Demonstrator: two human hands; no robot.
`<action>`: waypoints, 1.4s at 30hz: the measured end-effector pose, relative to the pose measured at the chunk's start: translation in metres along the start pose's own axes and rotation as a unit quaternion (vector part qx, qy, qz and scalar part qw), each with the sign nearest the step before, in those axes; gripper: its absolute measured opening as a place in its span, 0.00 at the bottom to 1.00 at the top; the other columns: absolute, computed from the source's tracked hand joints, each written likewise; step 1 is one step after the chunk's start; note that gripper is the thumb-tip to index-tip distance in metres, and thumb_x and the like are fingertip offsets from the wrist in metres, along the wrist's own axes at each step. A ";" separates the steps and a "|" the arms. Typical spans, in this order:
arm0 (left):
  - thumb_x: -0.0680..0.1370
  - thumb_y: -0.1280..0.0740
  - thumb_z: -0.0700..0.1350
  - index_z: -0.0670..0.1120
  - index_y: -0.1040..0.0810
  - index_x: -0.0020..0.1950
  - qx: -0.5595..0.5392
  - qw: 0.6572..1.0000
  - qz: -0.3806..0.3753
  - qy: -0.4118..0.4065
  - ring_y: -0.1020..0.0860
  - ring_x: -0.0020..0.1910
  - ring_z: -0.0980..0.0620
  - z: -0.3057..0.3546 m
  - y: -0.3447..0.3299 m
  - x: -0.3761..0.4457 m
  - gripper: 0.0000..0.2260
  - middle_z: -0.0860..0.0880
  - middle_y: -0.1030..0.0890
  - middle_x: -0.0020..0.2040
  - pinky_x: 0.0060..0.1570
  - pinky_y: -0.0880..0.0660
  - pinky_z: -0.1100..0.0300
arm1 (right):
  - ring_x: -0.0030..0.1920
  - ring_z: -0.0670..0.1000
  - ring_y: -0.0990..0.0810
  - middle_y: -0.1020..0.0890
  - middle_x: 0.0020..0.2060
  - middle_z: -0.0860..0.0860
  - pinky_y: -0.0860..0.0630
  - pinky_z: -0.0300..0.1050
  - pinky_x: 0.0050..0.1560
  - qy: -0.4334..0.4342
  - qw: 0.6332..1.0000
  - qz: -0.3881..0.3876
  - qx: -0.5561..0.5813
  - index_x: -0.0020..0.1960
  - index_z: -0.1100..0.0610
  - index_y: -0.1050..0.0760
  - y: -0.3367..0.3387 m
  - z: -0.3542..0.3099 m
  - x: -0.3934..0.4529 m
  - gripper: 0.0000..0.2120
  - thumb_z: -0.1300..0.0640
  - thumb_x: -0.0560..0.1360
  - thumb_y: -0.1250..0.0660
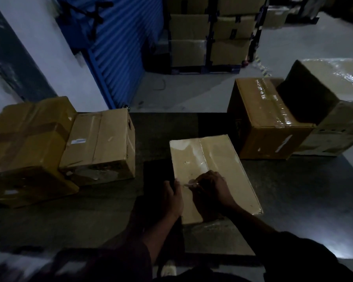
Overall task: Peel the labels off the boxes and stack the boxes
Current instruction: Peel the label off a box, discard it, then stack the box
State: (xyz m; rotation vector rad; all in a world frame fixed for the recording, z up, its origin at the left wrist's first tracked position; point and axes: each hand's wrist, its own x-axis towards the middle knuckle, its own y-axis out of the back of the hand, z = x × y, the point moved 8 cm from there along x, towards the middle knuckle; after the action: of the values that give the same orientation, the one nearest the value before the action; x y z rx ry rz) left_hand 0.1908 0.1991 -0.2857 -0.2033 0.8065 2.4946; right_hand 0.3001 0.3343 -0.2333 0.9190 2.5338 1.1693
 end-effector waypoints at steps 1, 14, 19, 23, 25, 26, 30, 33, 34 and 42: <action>0.83 0.47 0.55 0.42 0.32 0.68 0.006 1.000 0.005 -0.006 0.25 0.57 0.44 0.002 0.001 -0.001 0.21 0.42 0.25 0.61 0.50 0.36 0.59 | 0.46 0.52 0.21 0.18 0.44 0.48 0.24 0.52 0.48 0.004 1.000 0.003 0.016 0.44 0.46 0.18 0.002 0.000 -0.001 0.04 0.50 0.69 0.27; 0.72 0.31 0.42 0.48 0.29 0.60 0.129 0.940 0.087 -0.304 0.26 0.55 0.47 0.067 0.007 -0.023 0.17 0.47 0.28 0.58 0.51 0.24 0.51 | 0.41 0.48 0.16 0.15 0.39 0.50 0.18 0.46 0.43 -0.175 0.928 0.155 0.291 0.45 0.55 0.20 0.063 0.029 -0.042 0.10 0.51 0.69 0.25; 0.72 0.31 0.42 0.49 0.29 0.59 0.072 0.930 -0.041 -0.358 0.27 0.50 0.53 0.104 -0.029 -0.038 0.16 0.53 0.29 0.51 0.49 0.25 0.52 | 0.46 0.56 0.16 0.15 0.42 0.54 0.19 0.55 0.47 -0.262 0.878 0.191 0.353 0.47 0.57 0.18 0.070 0.048 -0.062 0.05 0.57 0.72 0.27; 0.75 0.32 0.44 0.52 0.31 0.60 0.080 0.910 -0.117 -0.390 0.26 0.50 0.54 0.122 -0.063 -0.055 0.15 0.54 0.28 0.53 0.49 0.23 0.53 | 0.43 0.50 0.16 0.14 0.41 0.51 0.19 0.49 0.45 -0.297 0.846 0.252 0.364 0.47 0.53 0.17 0.085 0.059 -0.085 0.04 0.55 0.73 0.28; 0.76 0.33 0.44 0.51 0.30 0.61 0.078 0.901 -0.149 -0.399 0.27 0.51 0.55 0.130 -0.078 -0.065 0.15 0.55 0.29 0.54 0.50 0.24 0.54 | 0.42 0.49 0.16 0.15 0.41 0.50 0.19 0.45 0.41 -0.316 0.829 0.295 0.356 0.49 0.53 0.17 0.095 0.069 -0.101 0.05 0.57 0.74 0.29; 0.76 0.34 0.43 0.50 0.30 0.61 0.072 0.898 -0.163 -0.402 0.27 0.51 0.55 0.134 -0.086 -0.070 0.14 0.54 0.28 0.55 0.51 0.24 0.55 | 0.42 0.48 0.17 0.15 0.42 0.50 0.20 0.43 0.39 -0.321 0.819 0.311 0.358 0.50 0.53 0.18 0.100 0.074 -0.109 0.05 0.58 0.75 0.30; 0.77 0.35 0.43 0.51 0.29 0.60 0.054 0.874 -0.214 -0.433 0.27 0.49 0.56 0.147 -0.120 -0.098 0.12 0.52 0.27 0.55 0.49 0.25 0.58 | 0.36 0.48 0.18 0.15 0.38 0.51 0.23 0.42 0.36 -0.334 0.785 0.400 0.335 0.49 0.57 0.18 0.116 0.091 -0.152 0.05 0.59 0.74 0.28; 0.77 0.34 0.45 0.51 0.28 0.59 0.054 0.851 -0.262 -0.452 0.26 0.49 0.55 0.153 -0.153 -0.127 0.11 0.52 0.26 0.54 0.46 0.27 0.61 | 0.31 0.49 0.22 0.18 0.31 0.55 0.25 0.46 0.36 -0.347 0.756 0.464 0.304 0.40 0.59 0.19 0.129 0.101 -0.193 0.04 0.63 0.73 0.29; 0.77 0.33 0.45 0.50 0.28 0.59 0.052 0.843 -0.276 -0.460 0.26 0.49 0.56 0.153 -0.163 -0.137 0.11 0.52 0.25 0.54 0.46 0.28 0.62 | 0.31 0.50 0.22 0.18 0.31 0.55 0.25 0.48 0.37 -0.356 0.747 0.478 0.293 0.38 0.57 0.20 0.133 0.104 -0.206 0.07 0.64 0.74 0.30; 0.76 0.34 0.43 0.48 0.26 0.60 0.057 0.796 -0.384 -0.464 0.25 0.52 0.53 0.145 -0.240 -0.227 0.12 0.50 0.24 0.55 0.51 0.27 0.60 | 0.35 0.49 0.19 0.16 0.33 0.50 0.21 0.53 0.43 -0.456 0.645 0.546 0.280 0.36 0.52 0.19 0.131 0.162 -0.317 0.07 0.61 0.70 0.26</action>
State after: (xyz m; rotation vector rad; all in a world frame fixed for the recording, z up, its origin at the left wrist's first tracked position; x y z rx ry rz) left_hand 0.5101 0.3551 -0.2237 0.5941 0.3185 1.4524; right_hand 0.6770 0.3041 -0.2667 2.5173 1.2841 -0.2038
